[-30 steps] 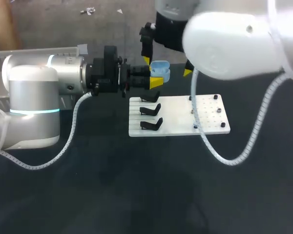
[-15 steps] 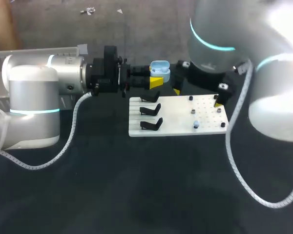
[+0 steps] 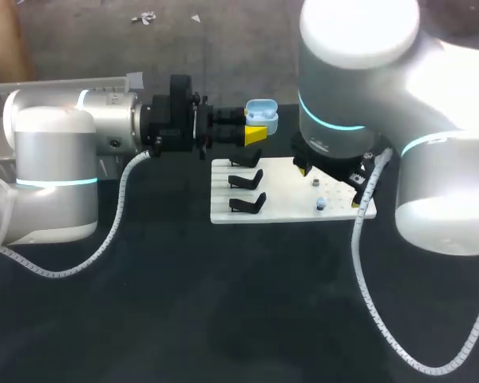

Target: Pick up each earbud case from the left stands, insert the matching earbuds, close the lid, and place the case in the box.

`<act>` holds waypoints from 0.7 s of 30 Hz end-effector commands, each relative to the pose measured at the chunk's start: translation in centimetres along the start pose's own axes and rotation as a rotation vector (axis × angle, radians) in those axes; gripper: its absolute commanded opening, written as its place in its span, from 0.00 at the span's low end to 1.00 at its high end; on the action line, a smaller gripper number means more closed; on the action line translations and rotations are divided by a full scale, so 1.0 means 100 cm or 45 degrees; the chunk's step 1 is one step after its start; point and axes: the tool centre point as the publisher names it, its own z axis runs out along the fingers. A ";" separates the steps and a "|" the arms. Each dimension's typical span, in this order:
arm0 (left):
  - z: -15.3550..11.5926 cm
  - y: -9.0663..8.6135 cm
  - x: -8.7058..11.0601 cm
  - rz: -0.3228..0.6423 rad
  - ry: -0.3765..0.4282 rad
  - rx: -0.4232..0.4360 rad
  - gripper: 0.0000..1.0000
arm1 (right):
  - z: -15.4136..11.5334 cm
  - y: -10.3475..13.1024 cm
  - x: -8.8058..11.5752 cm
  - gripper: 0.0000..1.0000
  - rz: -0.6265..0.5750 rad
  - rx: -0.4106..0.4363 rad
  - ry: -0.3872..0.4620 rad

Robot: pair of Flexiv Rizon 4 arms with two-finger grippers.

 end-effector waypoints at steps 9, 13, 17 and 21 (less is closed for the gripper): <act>0.000 -0.001 0.001 0.006 -0.007 -0.006 0.00 | 0.050 0.004 0.007 1.00 -0.002 -0.079 0.002; 0.000 -0.001 0.001 0.006 -0.007 -0.006 0.00 | 0.059 0.008 0.005 1.00 -0.007 -0.095 0.004; 0.000 -0.001 0.001 0.006 -0.007 -0.006 0.00 | 0.064 0.010 0.003 1.00 -0.003 -0.122 -0.001; 0.000 -0.001 0.001 0.006 -0.007 -0.006 0.00 | 0.068 0.012 0.002 1.00 -0.021 -0.146 0.004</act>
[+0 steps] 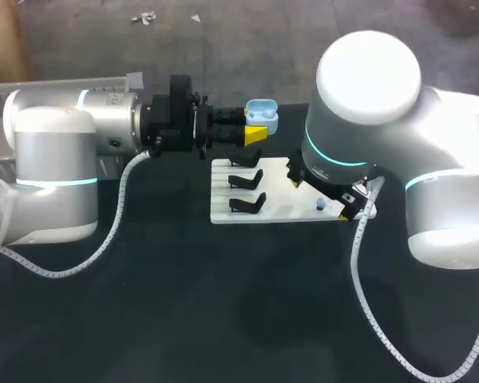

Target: Pick up each earbud case from the left stands, insert the matching earbuds, close the lid, and place the case in the box.

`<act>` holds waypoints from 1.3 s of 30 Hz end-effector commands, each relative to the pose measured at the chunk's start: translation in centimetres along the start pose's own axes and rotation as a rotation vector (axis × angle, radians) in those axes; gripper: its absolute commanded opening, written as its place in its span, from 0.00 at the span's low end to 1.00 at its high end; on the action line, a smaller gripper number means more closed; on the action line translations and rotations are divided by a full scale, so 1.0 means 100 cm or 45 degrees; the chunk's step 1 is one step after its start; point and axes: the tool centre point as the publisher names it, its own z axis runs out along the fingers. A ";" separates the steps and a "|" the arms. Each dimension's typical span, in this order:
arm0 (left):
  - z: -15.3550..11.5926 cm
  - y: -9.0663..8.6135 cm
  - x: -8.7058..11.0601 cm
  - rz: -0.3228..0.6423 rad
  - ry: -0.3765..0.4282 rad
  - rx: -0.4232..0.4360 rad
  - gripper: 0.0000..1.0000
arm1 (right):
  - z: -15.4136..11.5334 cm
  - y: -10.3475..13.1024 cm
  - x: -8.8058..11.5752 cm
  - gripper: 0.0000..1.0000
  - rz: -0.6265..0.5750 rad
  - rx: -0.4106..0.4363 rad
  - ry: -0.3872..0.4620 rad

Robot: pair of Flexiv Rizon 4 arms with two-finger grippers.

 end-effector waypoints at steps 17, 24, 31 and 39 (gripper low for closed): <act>0.000 -0.001 0.001 0.006 -0.007 -0.006 0.00 | 0.023 -0.002 0.004 0.88 -0.051 -0.073 0.024; 0.000 -0.001 0.001 0.006 -0.007 -0.006 0.00 | 0.029 -0.003 0.005 0.64 -0.061 -0.077 0.036; 0.000 -0.001 0.001 0.006 -0.007 -0.006 0.00 | 0.030 0.000 0.003 0.58 -0.059 -0.088 0.032; 0.000 -0.001 0.001 0.006 -0.007 -0.006 0.00 | 0.032 0.001 0.001 0.45 -0.069 -0.080 0.027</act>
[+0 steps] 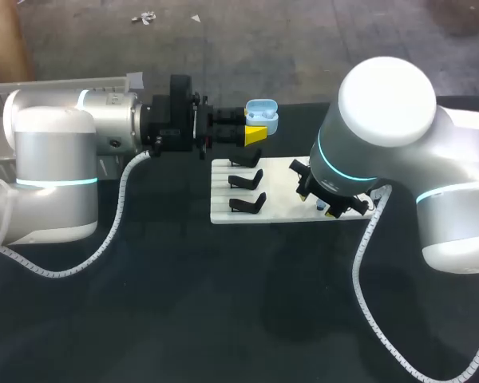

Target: Pick up each earbud case from the left stands, insert the matching earbuds, close the lid, and place the case in the box.

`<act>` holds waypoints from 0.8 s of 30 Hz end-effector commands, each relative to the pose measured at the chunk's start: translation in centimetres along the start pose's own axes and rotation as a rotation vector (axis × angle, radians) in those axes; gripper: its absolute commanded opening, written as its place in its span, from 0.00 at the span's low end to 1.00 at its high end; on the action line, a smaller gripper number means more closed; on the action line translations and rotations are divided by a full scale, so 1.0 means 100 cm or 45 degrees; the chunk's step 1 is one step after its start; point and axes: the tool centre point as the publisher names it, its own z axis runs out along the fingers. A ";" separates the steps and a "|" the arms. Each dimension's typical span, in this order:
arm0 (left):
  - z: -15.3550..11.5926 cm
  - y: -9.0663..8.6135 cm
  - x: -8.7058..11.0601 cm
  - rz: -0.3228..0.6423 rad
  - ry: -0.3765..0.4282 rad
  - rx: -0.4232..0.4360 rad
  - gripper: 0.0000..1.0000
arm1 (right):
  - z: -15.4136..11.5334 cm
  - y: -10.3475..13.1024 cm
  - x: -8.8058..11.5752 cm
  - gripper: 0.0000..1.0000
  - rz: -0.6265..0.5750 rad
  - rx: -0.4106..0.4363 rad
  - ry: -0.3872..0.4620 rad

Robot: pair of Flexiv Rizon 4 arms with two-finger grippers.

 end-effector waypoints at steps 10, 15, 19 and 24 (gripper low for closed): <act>0.000 -0.001 0.001 0.006 -0.007 -0.006 0.00 | 0.003 0.001 -0.002 0.37 0.001 0.008 -0.008; 0.000 -0.001 0.001 0.006 -0.007 -0.006 0.00 | 0.002 0.000 -0.002 0.37 0.001 0.011 -0.013; 0.000 -0.001 0.001 0.006 -0.007 -0.006 0.00 | 0.002 -0.002 -0.003 0.36 0.005 0.018 -0.015; 0.000 -0.001 0.001 0.006 -0.007 -0.006 0.00 | 0.002 -0.003 -0.003 0.35 0.007 0.024 -0.016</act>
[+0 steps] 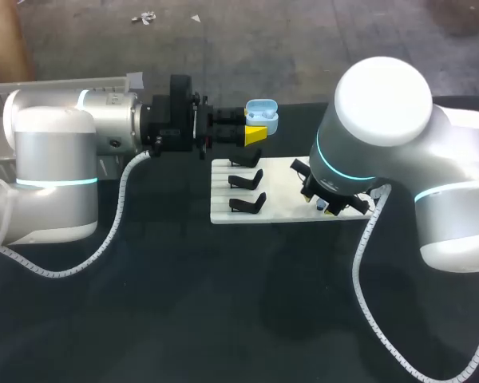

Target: Pick up each earbud case from the left stands, insert the matching earbuds, close the lid, and place the case in the box.

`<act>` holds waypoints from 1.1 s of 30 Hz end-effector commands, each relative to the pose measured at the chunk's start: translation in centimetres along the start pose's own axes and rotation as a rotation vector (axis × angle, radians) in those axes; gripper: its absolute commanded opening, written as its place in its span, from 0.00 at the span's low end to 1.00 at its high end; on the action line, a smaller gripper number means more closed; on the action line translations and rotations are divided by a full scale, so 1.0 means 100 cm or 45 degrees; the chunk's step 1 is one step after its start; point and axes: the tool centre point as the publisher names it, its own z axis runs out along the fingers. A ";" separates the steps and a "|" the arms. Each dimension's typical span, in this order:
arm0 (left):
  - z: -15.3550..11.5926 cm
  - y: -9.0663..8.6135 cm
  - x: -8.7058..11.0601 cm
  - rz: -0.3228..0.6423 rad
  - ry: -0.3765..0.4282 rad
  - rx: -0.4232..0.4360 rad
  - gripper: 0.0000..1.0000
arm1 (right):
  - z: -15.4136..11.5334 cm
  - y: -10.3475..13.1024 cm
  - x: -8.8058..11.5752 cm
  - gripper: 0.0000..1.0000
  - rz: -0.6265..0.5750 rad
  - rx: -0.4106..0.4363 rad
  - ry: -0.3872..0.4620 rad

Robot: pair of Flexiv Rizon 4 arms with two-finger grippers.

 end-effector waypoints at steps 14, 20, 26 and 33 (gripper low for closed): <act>0.000 -0.001 0.001 0.006 -0.007 -0.006 0.00 | -0.002 -0.002 0.000 0.33 -0.011 0.026 -0.005; 0.000 -0.001 0.001 0.006 -0.007 -0.006 0.00 | -0.003 -0.003 0.001 0.33 -0.009 0.035 -0.004; 0.000 -0.001 0.001 0.006 -0.007 -0.006 0.00 | -0.002 -0.003 0.002 0.23 -0.011 0.035 0.000; 0.000 -0.001 0.001 0.006 -0.007 -0.006 0.00 | 0.000 0.000 0.002 0.00 -0.016 0.037 0.003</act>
